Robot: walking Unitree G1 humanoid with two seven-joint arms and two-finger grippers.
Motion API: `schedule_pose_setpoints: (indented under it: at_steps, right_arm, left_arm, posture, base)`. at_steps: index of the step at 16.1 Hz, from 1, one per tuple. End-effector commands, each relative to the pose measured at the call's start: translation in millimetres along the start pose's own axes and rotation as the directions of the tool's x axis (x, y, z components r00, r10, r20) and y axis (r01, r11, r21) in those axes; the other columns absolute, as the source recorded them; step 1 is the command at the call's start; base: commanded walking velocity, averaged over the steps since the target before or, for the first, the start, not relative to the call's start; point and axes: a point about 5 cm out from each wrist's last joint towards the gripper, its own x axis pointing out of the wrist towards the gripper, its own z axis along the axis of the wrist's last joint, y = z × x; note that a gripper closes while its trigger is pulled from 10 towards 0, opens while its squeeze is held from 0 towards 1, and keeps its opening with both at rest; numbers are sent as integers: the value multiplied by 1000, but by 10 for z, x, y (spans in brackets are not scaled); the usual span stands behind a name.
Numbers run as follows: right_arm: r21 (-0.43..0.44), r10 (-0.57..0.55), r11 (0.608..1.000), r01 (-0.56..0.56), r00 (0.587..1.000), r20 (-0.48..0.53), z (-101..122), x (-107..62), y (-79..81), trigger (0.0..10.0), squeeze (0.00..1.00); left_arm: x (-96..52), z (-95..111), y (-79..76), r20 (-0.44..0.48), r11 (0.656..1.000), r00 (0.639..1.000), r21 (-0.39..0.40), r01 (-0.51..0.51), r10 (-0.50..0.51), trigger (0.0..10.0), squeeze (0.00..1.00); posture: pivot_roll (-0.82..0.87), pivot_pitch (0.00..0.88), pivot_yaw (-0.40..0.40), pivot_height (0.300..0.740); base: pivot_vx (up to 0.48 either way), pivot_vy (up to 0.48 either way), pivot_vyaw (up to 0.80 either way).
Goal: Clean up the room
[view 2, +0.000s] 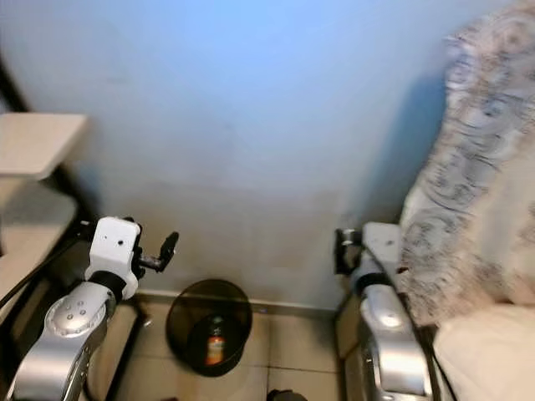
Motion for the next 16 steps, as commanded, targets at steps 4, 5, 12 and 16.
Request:
schedule_pose_setpoints:
  at_steps: [4, 5, 12, 16]
  right_arm:
    - [10, -72, 997, 72, 997, -7, 35, -46, -108, 10000, 0]
    - [12, -72, 997, 72, 997, -1, 61, -54, -79, 10000, 0]
    - [6, -37, 999, 37, 998, -52, 9, -68, 2, 10000, 0]
    - [-25, -40, 999, 39, 998, -41, 33, -73, -28, 10000, 0]
  left_arm:
    - [16, 30, 17, 18, 1000, 1000, 15, -6, 6, 10000, 0]
    - [18, 17, 14, 12, 1000, 1000, -7, -4, 4, 10000, 0]
    - [50, 33, 1, 9, 1000, 1000, -27, 5, -5, 10000, 0]
    - [54, 6, 24, 8, 1000, 1000, -20, -15, 15, 10000, 0]
  posture:
    - [81, 0, 15, 740]
    - [87, 0, 8, 740]
    - [76, 0, 29, 740]
    - [68, 0, 31, 740]
  base:
    - [0, 0, -780]
    - [0, 0, -775]
    - [0, 0, -776]
    - [0, 0, -775]
